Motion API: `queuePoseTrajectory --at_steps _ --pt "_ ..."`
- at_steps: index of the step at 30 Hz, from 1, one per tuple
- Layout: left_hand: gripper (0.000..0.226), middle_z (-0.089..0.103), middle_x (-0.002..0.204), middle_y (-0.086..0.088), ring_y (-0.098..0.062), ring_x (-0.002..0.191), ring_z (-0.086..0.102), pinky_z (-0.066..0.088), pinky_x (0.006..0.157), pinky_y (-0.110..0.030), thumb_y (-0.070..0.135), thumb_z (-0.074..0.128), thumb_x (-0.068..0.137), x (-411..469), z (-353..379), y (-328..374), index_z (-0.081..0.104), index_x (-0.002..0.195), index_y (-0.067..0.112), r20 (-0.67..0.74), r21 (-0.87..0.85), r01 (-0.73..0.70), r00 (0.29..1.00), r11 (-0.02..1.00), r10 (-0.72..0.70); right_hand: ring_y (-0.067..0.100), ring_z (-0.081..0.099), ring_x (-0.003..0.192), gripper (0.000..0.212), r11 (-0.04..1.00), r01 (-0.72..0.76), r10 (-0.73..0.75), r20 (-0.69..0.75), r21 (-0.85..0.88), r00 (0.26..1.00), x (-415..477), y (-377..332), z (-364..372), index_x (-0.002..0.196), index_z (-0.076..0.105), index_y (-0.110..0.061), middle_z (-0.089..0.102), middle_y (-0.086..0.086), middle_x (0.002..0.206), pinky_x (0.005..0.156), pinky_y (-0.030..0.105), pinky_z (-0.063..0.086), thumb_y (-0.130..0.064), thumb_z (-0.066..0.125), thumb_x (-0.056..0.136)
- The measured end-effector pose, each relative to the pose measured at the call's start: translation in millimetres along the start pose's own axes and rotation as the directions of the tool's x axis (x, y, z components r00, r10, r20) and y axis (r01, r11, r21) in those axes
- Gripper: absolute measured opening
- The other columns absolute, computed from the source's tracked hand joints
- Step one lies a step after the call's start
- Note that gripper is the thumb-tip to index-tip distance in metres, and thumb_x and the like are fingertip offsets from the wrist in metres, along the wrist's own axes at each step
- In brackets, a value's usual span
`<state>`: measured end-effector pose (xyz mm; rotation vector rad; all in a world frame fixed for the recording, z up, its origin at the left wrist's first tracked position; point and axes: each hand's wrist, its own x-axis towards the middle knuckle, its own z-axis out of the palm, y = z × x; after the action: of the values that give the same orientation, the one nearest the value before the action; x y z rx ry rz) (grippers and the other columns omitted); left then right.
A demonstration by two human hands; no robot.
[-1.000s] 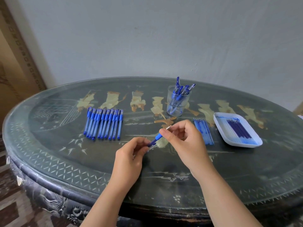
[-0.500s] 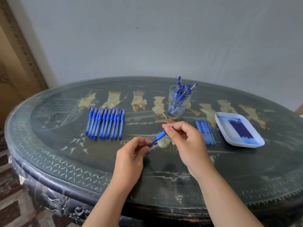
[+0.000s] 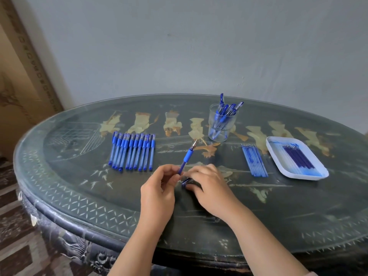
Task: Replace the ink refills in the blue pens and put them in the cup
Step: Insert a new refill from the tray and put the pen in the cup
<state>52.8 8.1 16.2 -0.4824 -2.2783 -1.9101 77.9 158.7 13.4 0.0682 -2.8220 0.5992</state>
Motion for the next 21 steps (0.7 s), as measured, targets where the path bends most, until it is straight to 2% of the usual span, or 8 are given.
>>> queuePoseTrajectory --at_steps 4,5,7,10,13,15,17,21 --pt "0.030 0.072 0.087 0.012 0.002 0.086 0.065 0.048 0.077 -0.009 -0.004 0.063 0.089 0 0 -2 0.066 0.092 0.026 0.016 0.015 -0.014 1.000 1.000 0.014 0.013 0.045 0.099 0.016 0.999 -0.052 0.052 -0.047 -0.013 0.998 1 -1 -3 0.106 0.073 -0.027 0.062 -0.010 0.102 0.091 0.029 0.039 -0.029 0.065 0.091" --pt "0.030 0.072 0.087 0.013 0.001 0.087 0.066 0.048 0.077 -0.009 -0.004 0.063 0.089 1 1 -2 0.066 0.091 0.026 0.024 0.015 -0.015 1.000 1.000 0.014 0.011 0.045 0.098 0.013 0.994 -0.101 0.103 -0.059 0.033 0.993 0 -1 -6 0.103 0.071 -0.028 0.060 -0.012 0.099 0.089 0.026 0.039 -0.028 0.066 0.091" --pt "0.031 0.072 0.086 0.014 -0.002 0.088 0.067 0.049 0.079 -0.011 -0.004 0.063 0.090 1 1 -3 0.066 0.090 0.027 0.046 0.001 -0.013 0.999 1.000 0.013 0.003 0.051 0.090 0.008 0.932 -0.241 0.274 -0.091 0.272 0.957 0 -1 -14 0.093 0.067 -0.028 0.060 -0.015 0.092 0.080 0.018 0.042 -0.024 0.070 0.088" --pt "0.031 0.072 0.088 0.014 -0.005 0.088 0.068 0.051 0.080 -0.014 -0.005 0.062 0.089 0 1 -5 0.067 0.090 0.025 0.082 -0.020 -0.014 0.997 1.000 0.016 -0.001 0.061 0.076 0.011 0.607 -0.319 0.513 -0.052 0.728 0.857 1 0 -35 0.089 0.067 -0.022 0.069 -0.006 0.086 0.072 0.017 0.048 -0.015 0.074 0.084" --pt "0.032 0.072 0.088 0.012 -0.005 0.089 0.068 0.049 0.079 -0.010 -0.008 0.062 0.088 0 2 -5 0.067 0.089 0.024 0.105 -0.026 -0.020 0.994 0.999 0.023 0.015 0.067 0.087 0.012 0.325 -0.189 0.563 -0.029 0.927 0.826 -1 3 -58 0.098 0.067 -0.011 0.074 0.003 0.090 0.077 0.027 0.051 -0.010 0.070 0.086" --pt "0.033 0.073 0.088 0.014 -0.005 0.088 0.069 0.048 0.079 -0.009 -0.008 0.062 0.088 0 3 -5 0.067 0.089 0.024 0.114 -0.021 -0.032 0.993 0.999 0.035 0.019 0.066 0.086 0.018 0.195 -0.052 0.565 -0.069 0.979 0.822 -3 1 -70 0.101 0.065 -0.007 0.073 0.006 0.089 0.077 0.030 0.049 -0.006 0.069 0.084" --pt "0.034 0.072 0.088 0.015 -0.004 0.089 0.069 0.047 0.079 -0.008 -0.009 0.063 0.087 0 4 -6 0.067 0.090 0.025 0.119 -0.009 -0.049 0.992 0.999 0.050 0.019 0.066 0.085 0.026 0.158 0.031 0.564 -0.116 0.987 0.817 -4 -2 -79 0.104 0.066 -0.009 0.071 0.009 0.091 0.076 0.029 0.051 -0.009 0.071 0.078" --pt "0.033 0.072 0.088 0.017 -0.003 0.089 0.069 0.047 0.079 -0.009 -0.009 0.063 0.087 0 4 -7 0.068 0.091 0.024 0.127 0.012 -0.063 0.990 0.998 0.061 0.016 0.067 0.083 0.020 0.289 0.028 0.526 -0.183 0.957 0.831 -5 -9 -83 0.101 0.070 -0.014 0.073 0.005 0.089 0.077 0.025 0.052 -0.006 0.069 0.084"
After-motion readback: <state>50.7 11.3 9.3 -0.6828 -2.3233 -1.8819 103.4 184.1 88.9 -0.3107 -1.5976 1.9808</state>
